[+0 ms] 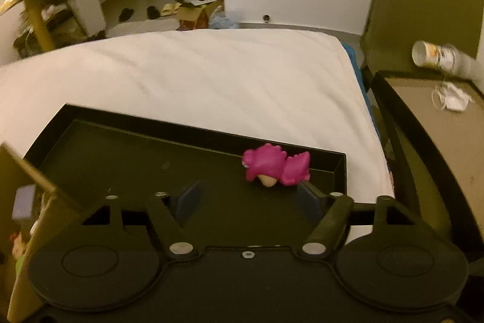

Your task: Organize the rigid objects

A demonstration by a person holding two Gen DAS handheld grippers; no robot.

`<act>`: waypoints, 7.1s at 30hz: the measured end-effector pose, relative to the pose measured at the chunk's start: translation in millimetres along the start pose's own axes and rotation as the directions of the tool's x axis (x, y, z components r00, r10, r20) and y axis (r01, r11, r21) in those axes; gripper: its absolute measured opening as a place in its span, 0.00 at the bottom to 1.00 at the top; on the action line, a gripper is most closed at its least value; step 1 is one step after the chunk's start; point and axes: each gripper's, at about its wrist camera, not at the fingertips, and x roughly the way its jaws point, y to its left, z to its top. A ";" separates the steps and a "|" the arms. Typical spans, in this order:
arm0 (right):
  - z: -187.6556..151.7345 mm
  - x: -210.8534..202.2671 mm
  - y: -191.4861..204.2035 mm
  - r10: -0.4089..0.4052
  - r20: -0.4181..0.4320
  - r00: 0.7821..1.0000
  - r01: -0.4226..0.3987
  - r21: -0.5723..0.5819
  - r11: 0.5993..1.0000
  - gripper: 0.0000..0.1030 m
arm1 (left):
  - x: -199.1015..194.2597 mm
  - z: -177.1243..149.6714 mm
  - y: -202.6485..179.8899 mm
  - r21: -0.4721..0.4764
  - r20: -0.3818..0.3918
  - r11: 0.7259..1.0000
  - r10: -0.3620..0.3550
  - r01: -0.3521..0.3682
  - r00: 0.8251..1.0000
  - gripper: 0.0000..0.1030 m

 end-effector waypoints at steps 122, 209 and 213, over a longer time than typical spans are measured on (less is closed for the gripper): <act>-46.5 -75.7 244.7 0.268 -0.407 0.873 -0.483 -0.796 0.364 0.63 | 11.3 -3.8 6.1 0.019 0.008 0.999 -0.040 0.040 0.999 0.13; -98.3 -369.6 91.0 0.126 0.170 0.977 -0.152 0.152 0.977 1.00 | -298.4 -210.9 -45.9 0.215 0.626 0.973 -0.204 0.084 0.753 0.93; -104.3 -385.7 91.8 0.141 0.190 0.972 -0.171 0.153 0.973 1.00 | -302.1 -226.2 -53.8 0.176 0.660 0.984 -0.146 0.037 0.737 0.93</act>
